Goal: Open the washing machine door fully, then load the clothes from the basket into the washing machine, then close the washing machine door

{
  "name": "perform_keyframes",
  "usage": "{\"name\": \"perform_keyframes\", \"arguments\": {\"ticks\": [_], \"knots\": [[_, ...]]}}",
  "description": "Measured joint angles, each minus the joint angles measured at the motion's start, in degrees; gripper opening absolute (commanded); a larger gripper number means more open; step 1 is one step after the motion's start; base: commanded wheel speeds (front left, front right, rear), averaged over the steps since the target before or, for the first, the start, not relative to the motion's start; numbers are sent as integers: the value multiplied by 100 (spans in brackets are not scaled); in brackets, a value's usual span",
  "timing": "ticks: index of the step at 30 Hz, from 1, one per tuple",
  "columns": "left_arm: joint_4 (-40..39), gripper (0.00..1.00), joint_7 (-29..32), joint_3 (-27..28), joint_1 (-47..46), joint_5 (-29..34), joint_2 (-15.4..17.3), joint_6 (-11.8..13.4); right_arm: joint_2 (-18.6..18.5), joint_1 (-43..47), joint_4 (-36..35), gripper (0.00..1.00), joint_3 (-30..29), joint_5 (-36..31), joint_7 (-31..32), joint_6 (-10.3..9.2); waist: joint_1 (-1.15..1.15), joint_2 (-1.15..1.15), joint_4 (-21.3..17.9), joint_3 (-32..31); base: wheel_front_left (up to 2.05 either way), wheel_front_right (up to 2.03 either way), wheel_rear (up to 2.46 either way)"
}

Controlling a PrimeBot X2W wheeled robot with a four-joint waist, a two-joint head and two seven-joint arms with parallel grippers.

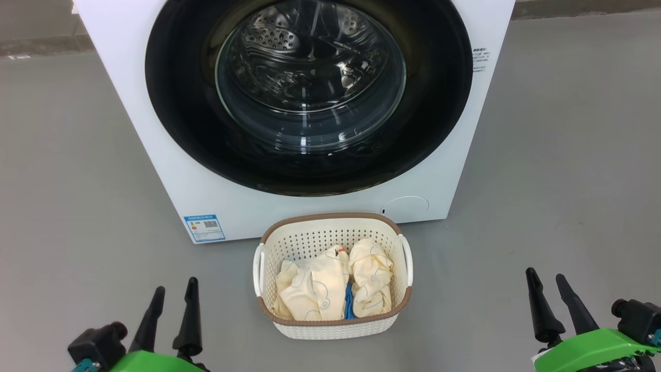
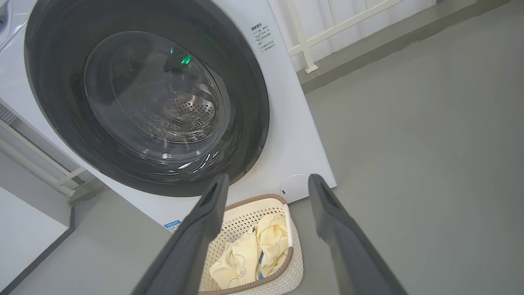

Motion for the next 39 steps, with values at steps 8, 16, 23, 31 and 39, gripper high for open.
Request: {"name": "perform_keyframes", "arguments": {"ticks": [8, 16, 23, 31, 39], "knots": [[42, 100, -135, -86, -28, 519, 7, 40, -3, 65, -103, 100, 34, -543, -2, 0, 0, 0, 14, 18, 0, 0, 0], [116, 100, -252, -154, -81, 929, 9, 82, -8, 112, -213, 100, 56, -1072, -38, 0, 0, 0, 22, 26, 0, 0, 0], [180, 100, -369, -203, -120, 1262, 10, 92, -15, 113, -289, 100, 70, -1494, -133, 0, 0, 0, 26, 17, 0, 0, 0], [279, 100, -504, -269, -162, 1712, 15, 201, -22, 116, -379, 100, 80, -1949, -224, 0, 0, 0, 36, 2, 0, 0, 0], [316, 100, -632, -375, -237, 2176, 21, 258, -31, 127, -426, 100, 78, -2397, -341, 0, 0, 0, 47, -17, 0, 0, 0]]}}
